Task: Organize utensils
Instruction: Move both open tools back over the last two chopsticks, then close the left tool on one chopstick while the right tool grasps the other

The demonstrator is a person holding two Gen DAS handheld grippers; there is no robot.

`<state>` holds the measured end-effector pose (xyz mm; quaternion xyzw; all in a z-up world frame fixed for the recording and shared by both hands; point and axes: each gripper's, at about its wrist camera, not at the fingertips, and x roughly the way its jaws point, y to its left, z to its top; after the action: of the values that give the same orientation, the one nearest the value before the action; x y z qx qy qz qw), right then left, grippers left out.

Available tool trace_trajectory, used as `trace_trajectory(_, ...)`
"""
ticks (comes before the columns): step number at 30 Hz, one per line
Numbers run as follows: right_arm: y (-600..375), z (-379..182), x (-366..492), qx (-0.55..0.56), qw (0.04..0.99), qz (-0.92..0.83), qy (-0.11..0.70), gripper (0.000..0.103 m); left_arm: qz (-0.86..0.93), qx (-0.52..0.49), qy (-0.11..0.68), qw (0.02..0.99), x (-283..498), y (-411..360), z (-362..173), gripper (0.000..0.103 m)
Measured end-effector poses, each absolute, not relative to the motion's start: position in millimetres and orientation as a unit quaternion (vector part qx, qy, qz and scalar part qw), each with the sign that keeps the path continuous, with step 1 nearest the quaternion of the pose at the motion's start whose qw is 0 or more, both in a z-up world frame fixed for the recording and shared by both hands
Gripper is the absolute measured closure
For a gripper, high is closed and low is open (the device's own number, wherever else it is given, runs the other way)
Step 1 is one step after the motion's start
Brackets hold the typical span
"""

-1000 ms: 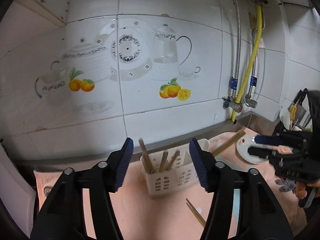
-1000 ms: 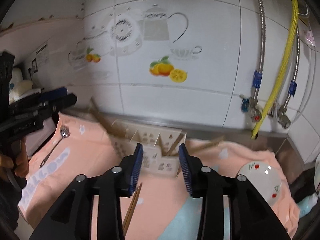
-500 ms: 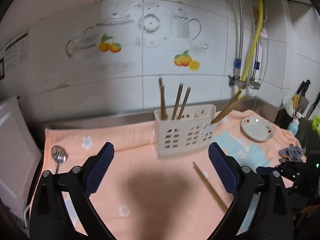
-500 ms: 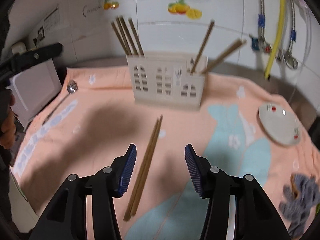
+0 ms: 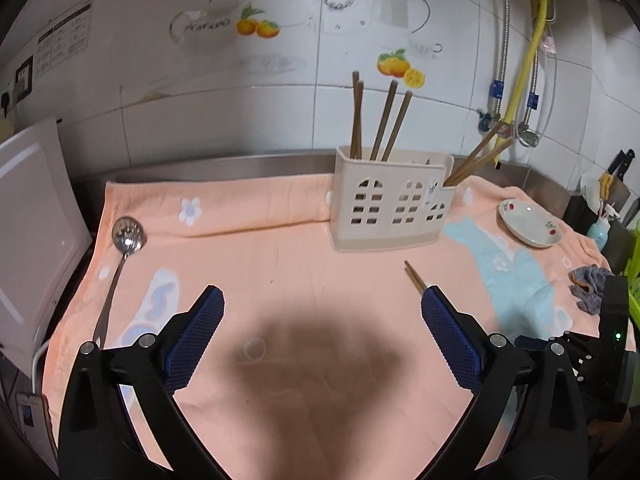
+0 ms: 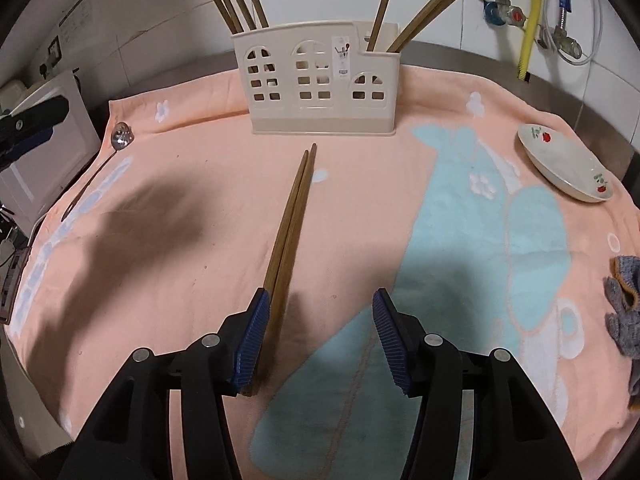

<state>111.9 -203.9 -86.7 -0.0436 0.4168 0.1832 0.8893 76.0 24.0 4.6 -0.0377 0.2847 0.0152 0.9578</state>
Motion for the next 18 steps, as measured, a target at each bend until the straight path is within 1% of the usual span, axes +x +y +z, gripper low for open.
trace_trajectory(15,-193,-100,113,-0.060,0.886,0.172,0.426,0.051,0.028,-0.064,0.302,0.951,72,39,-12,0.005)
trace_trajectory(18,-191,-100,113,-0.065,0.887,0.170,0.424,0.054,0.029,-0.066,0.305,0.950,72,41,-15,0.005)
